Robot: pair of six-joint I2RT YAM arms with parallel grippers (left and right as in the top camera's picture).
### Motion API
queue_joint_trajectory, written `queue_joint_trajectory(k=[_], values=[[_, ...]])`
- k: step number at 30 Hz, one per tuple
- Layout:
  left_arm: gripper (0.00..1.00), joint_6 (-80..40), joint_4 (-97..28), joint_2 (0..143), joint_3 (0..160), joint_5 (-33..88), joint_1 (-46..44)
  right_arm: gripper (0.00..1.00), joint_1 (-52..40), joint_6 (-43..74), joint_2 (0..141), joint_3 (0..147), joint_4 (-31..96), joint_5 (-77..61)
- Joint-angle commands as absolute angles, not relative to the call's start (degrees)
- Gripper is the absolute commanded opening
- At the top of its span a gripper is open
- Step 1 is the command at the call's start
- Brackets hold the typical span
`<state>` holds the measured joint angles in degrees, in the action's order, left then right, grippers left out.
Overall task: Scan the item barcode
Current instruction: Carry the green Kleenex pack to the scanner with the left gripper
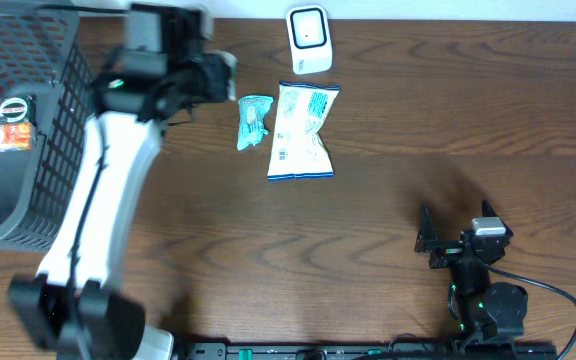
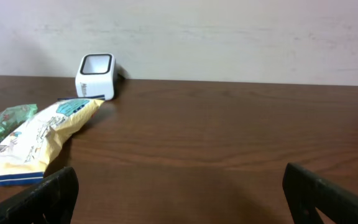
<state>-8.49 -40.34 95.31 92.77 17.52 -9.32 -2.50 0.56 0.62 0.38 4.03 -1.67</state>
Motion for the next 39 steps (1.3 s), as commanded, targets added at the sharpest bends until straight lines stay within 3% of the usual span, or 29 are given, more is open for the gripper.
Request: queue_joint_trajectory(k=[1,12,19,31,35,37,39], values=[[0.08,-7.3,-40.9,101.2,93.1,15.8,-12.6,0.99,-3.1,0.1,0.3,0.3,4.3,-1.6],[0.08,-12.3,-56.1,112.1,93.0,4.9,-14.9,0.99,-3.1,0.1,0.3,0.3,4.3,-1.6],[0.08,-17.5,-56.7,115.9,92.8,-4.4,-14.9,0.99,-3.1,0.1,0.3,0.3,4.3,-1.6],[0.17,-19.7,-48.6,125.2,92.8,-2.5,-15.0,0.99,-3.1,0.1,0.3,0.3,4.3,-1.6],[0.17,-21.3,-47.0,125.4,92.8,5.3,-15.2,0.99,-3.1,0.1,0.3,0.3,4.3,-1.6],[0.23,-20.4,-46.1,125.4,92.8,8.4,-15.4,0.99,-3.1,0.1,0.3,0.3,4.3,-1.6],[0.41,-18.6,-46.0,125.3,93.0,8.3,-15.5,0.99,-3.1,0.1,0.3,0.3,4.3,-1.6]])
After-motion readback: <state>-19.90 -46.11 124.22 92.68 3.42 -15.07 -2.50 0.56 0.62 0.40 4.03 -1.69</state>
